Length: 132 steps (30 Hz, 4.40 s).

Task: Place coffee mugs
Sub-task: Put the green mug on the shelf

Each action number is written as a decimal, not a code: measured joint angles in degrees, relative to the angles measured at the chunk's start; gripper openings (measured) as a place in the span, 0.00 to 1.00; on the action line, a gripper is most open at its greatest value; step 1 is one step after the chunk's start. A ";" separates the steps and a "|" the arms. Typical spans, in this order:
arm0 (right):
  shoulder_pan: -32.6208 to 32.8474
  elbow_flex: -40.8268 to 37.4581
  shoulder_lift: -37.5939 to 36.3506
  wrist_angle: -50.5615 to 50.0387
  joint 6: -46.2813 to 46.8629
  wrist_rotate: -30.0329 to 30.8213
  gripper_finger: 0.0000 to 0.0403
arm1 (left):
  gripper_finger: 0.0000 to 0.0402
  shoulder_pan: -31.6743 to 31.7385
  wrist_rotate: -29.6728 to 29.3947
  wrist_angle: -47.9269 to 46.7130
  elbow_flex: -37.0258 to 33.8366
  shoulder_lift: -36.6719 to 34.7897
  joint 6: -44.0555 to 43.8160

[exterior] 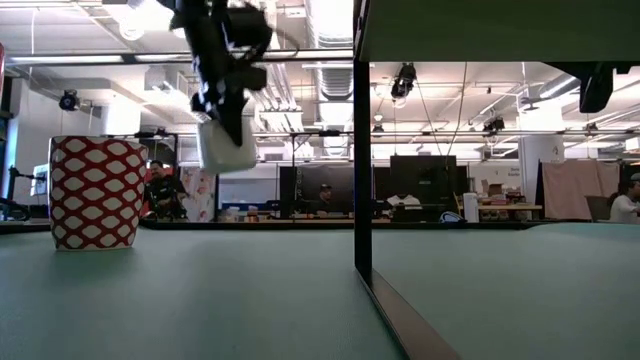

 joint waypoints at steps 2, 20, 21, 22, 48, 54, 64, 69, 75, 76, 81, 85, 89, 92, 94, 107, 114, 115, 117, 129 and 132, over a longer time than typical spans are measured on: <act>0.00 0.00 -0.02 0.02 0.02 0.00 0.12 | 0.02 -2.80 0.75 -0.02 2.28 -0.54 -0.31; 0.00 0.00 0.00 0.00 0.02 0.00 0.12 | 0.02 -26.63 -0.71 0.19 13.26 -1.13 -11.61; 0.01 0.00 0.00 0.01 0.04 0.00 0.12 | 0.02 -27.91 -0.69 1.63 13.30 -1.07 -13.16; 0.00 0.00 0.00 0.02 0.08 0.02 0.12 | 0.02 -29.13 -0.75 3.33 13.30 -1.02 -14.73; 0.02 0.00 0.00 -0.02 0.04 0.02 0.12 | 0.03 -47.05 -11.19 -1.21 42.37 21.41 -33.67; 0.02 0.00 0.00 -0.03 0.02 0.01 0.12 | 0.03 -50.50 -13.84 -15.21 60.77 32.11 -31.83; 0.00 0.00 0.02 -1.16 0.02 0.04 0.12 | 0.03 -52.94 -7.20 2.72 51.06 28.68 -32.48; 0.01 0.00 0.00 -1.25 0.08 0.04 0.12 | 0.03 -54.82 -5.87 4.43 54.46 31.28 -31.33; 0.01 0.00 0.02 -1.29 0.03 0.04 0.12 | 0.03 -55.96 -3.48 2.44 60.74 35.81 -31.46; 0.02 0.00 0.02 -1.28 0.06 0.04 0.12 | 0.03 -56.16 -2.98 3.21 60.73 36.22 -31.35; 0.02 0.00 0.02 -1.42 0.02 0.02 0.12 | 0.03 -57.00 -0.28 3.67 59.53 36.68 -31.78; 0.02 0.00 0.00 -1.53 0.02 0.04 0.12 | 0.03 -57.14 1.60 3.62 59.80 36.54 -29.68; 0.00 0.00 0.01 -1.52 0.05 0.04 0.12 | 0.03 -56.56 3.41 1.60 59.80 36.46 -27.63; 0.01 0.00 0.02 -1.53 0.02 0.04 0.12 | 0.03 -56.21 4.38 1.37 59.80 36.86 -25.67; 0.02 0.00 0.00 -1.51 0.02 0.04 0.12 | 0.03 -56.22 4.34 1.03 59.80 37.20 -23.06; 0.00 0.00 0.00 -1.50 0.05 0.06 0.12 | 0.06 -55.01 4.30 2.00 59.85 40.97 -19.25; 0.00 0.00 0.00 -1.53 0.02 0.07 0.12 | 0.06 -53.48 4.39 3.97 59.89 42.46 -22.28; 0.02 0.00 0.00 -1.53 0.02 0.06 0.12 | 0.06 -53.26 4.35 4.16 59.89 42.46 -23.14; 0.01 0.00 0.00 -1.55 0.02 0.04 0.12 | 0.06 -52.76 4.32 4.54 59.89 42.50 -24.40; 0.00 -0.01 0.00 -1.55 0.02 0.07 0.12 | 0.19 -52.37 3.98 8.63 59.89 42.79 -23.83; 0.01 0.00 0.00 -1.55 0.02 0.07 0.12 | 0.25 -52.37 3.97 8.78 59.89 42.79 -23.31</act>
